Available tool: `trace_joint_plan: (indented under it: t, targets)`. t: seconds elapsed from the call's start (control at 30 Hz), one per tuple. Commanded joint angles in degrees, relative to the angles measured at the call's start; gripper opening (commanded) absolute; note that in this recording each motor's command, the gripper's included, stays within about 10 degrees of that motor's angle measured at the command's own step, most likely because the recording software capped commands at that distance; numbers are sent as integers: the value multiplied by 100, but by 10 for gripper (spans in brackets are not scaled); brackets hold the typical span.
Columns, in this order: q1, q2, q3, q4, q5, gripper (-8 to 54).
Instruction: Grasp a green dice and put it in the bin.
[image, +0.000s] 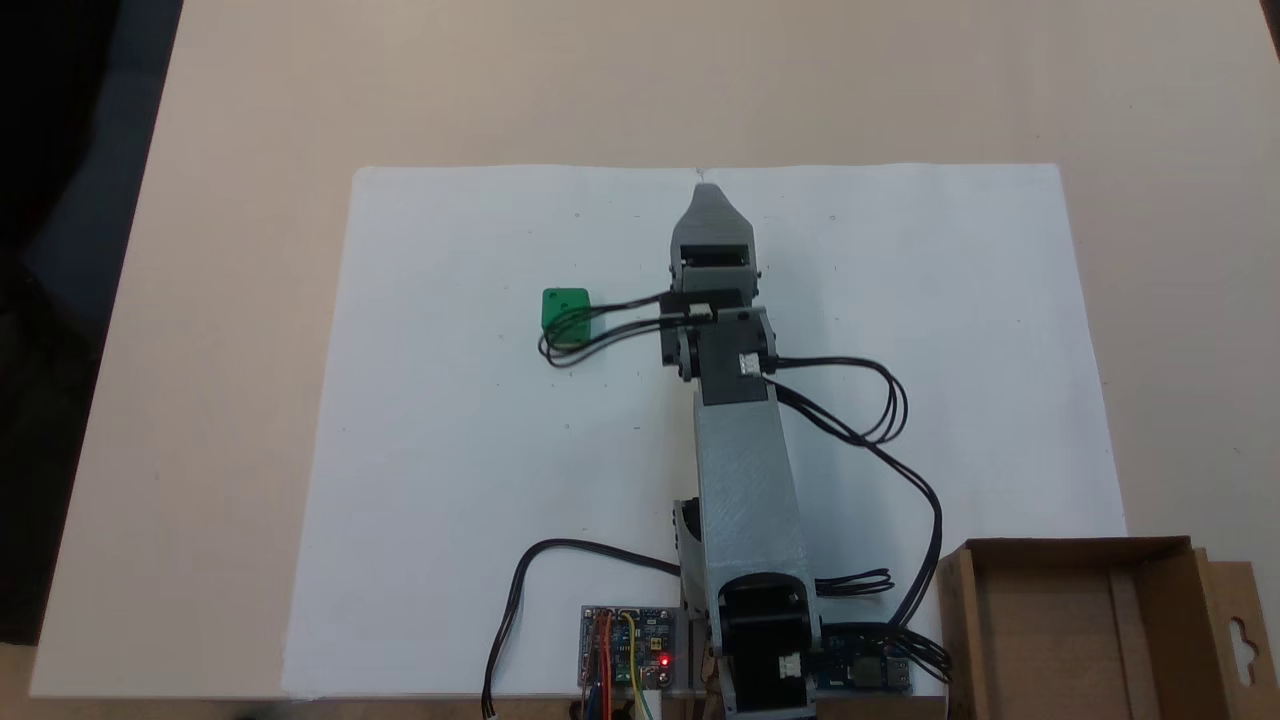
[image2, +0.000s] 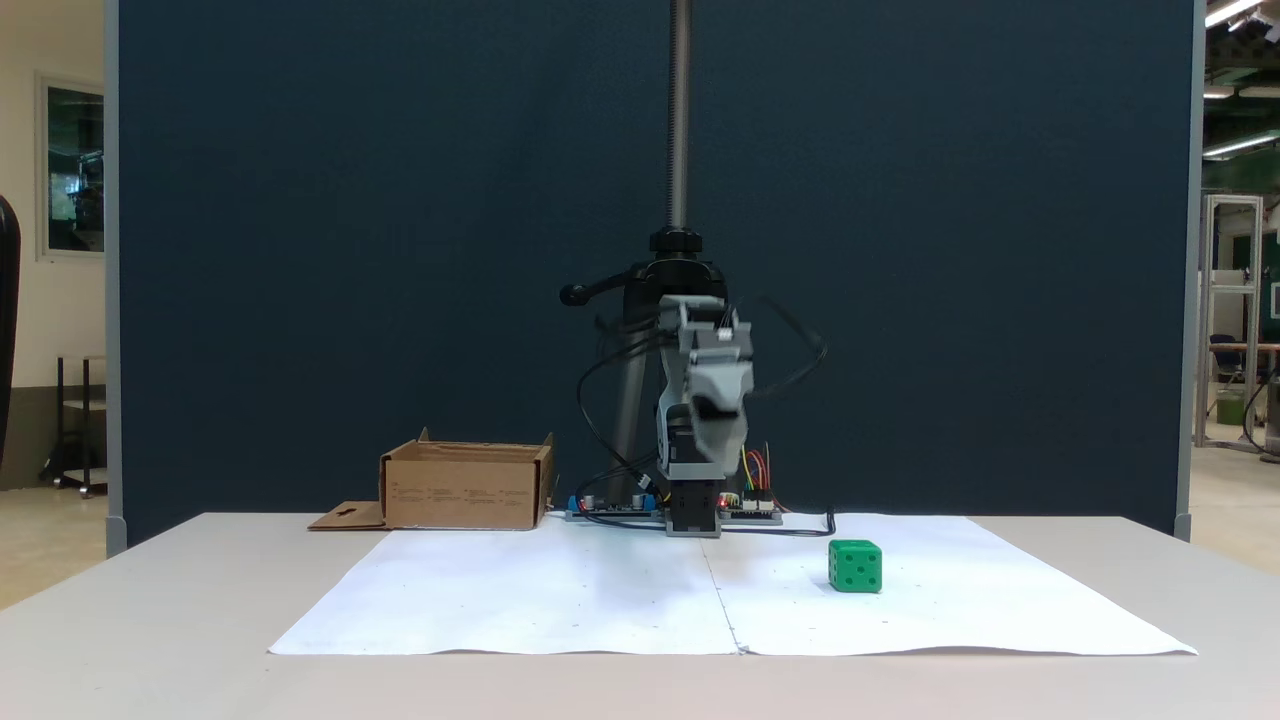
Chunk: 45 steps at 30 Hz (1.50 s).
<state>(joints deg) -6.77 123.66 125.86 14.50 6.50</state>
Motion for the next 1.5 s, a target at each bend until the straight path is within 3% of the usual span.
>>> trace_joint_plan:
  t: [0.0,0.3,0.8,1.47]
  targets:
    - [-246,-325,-483,921,965,403]
    - [-1072,-1564,-1767,3059,1626,410]
    - [-1916,-2303,-2812,3261,2812,410]
    - [-2610,-3261,-2856,2707,3287,403]
